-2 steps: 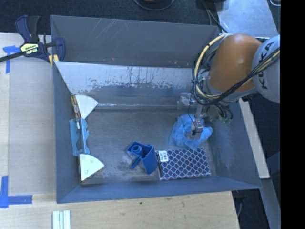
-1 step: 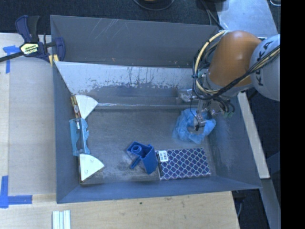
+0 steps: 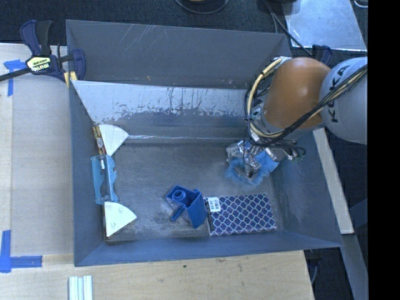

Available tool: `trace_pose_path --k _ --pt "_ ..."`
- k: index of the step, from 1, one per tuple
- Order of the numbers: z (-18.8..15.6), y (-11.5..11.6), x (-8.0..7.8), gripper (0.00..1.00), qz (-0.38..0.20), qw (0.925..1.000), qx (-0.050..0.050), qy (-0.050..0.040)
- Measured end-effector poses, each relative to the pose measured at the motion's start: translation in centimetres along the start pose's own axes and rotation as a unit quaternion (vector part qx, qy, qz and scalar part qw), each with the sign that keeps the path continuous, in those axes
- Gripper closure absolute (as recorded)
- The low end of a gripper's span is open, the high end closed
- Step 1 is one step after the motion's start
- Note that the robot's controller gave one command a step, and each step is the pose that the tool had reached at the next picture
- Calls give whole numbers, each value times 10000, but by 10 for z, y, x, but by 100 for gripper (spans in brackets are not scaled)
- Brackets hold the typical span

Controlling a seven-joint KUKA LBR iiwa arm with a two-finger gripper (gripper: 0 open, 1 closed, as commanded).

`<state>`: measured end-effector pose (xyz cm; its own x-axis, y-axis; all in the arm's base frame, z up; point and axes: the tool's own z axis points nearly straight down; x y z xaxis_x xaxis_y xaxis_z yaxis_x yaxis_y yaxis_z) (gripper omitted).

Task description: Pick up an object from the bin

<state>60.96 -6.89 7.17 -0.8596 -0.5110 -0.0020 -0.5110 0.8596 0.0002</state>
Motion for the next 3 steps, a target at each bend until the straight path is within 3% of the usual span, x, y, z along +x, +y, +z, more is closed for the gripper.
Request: trace_pose_path --k 1,2,3 --pt "0 0 0 100 3 10000 0 0" --pt "-28 -6 -19 100 -11 10000 16 -29" --pt "-18 -4 -13 100 79 10000 4 -16"
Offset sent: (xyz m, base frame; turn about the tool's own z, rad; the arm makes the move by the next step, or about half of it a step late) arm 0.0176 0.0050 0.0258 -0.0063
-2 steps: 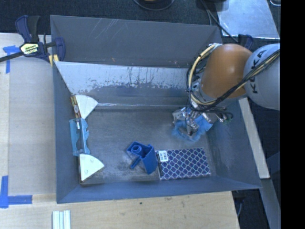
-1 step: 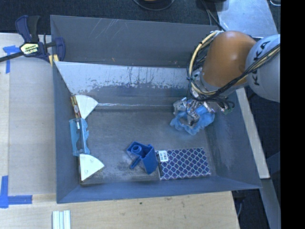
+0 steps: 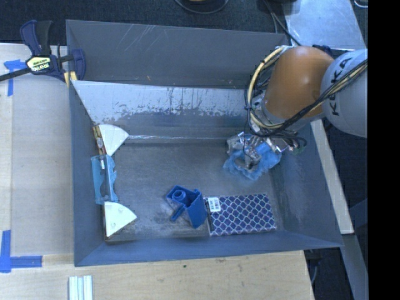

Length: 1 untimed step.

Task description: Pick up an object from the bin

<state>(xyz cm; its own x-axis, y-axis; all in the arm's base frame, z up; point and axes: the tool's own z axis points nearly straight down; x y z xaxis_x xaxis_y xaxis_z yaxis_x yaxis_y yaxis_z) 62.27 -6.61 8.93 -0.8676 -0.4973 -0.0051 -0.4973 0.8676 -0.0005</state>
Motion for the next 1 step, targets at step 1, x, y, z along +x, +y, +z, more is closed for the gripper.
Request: trace_pose_path --k 1 --pt "-115 8 -1 100 -150 9999 6 -10"
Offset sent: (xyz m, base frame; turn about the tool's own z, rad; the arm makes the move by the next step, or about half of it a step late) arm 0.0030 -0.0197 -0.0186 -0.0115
